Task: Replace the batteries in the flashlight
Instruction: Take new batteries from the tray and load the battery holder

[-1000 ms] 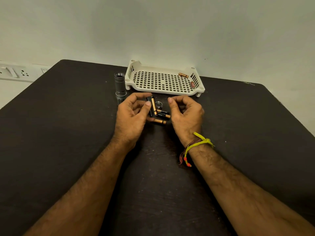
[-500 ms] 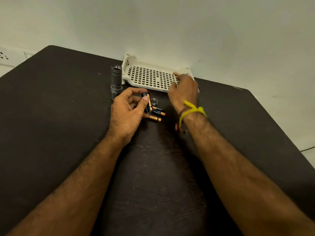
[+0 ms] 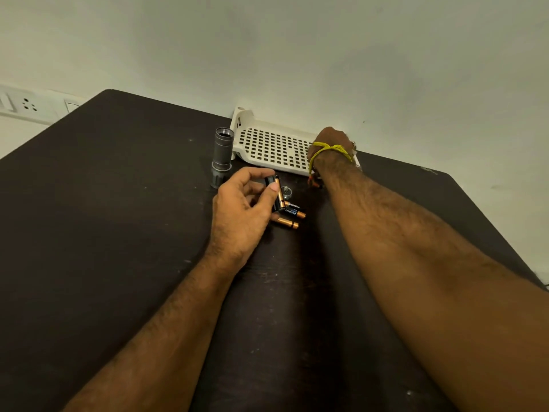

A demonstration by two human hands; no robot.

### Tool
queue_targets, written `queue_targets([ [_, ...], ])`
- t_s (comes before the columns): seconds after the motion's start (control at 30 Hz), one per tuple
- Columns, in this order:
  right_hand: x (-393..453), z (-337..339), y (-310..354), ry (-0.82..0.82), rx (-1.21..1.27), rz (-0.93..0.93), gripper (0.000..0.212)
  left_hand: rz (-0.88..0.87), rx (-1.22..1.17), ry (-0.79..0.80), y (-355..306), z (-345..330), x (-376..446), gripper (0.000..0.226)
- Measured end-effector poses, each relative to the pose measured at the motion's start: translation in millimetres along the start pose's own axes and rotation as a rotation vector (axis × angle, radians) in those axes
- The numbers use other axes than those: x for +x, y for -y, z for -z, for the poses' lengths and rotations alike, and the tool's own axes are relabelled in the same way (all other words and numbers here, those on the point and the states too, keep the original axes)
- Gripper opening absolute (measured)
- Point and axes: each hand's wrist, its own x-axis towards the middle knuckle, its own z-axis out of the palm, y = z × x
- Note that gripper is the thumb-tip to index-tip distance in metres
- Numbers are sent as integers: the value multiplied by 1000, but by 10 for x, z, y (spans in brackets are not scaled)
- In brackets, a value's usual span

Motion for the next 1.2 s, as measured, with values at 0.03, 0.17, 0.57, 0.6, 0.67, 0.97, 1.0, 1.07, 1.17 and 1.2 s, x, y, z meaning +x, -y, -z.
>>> queue_targets([
  [0.03,9,-5,2,-2,1,-13,29,2,-1,-5,-5,-2,0,18],
  [0.17,13,-31,9,-18,39,-36,28,7,9,-4,-1,11,-2,29],
  [0.57,-887,190,-237,-320,719,248,12,44,-99,74,-66,21,-22,37],
  [0.6,-1051,183,-310,-305,833,247,10,49,-105,90,-80,24,-25,37],
  [0.67,-1334,121,-461,-267,1043,226,12,60,-103,123,-98,29,-33,37],
  [0.97,-1564,-33,-541,-222,1364,288,15,56,-113,214,-138,66,-57,38],
  [1.0,-1568,-37,-536,-215,1372,297,15,61,-123,228,-131,76,-50,38],
  [1.07,-1568,-36,-537,-207,1383,310,15,84,-146,258,-121,91,-37,39],
  [1.17,-1550,-30,-536,-195,1427,312,16,116,-146,291,-112,107,-26,38],
  [1.2,-1548,-30,-535,-196,1436,312,16,123,-143,298,-109,108,-24,37],
])
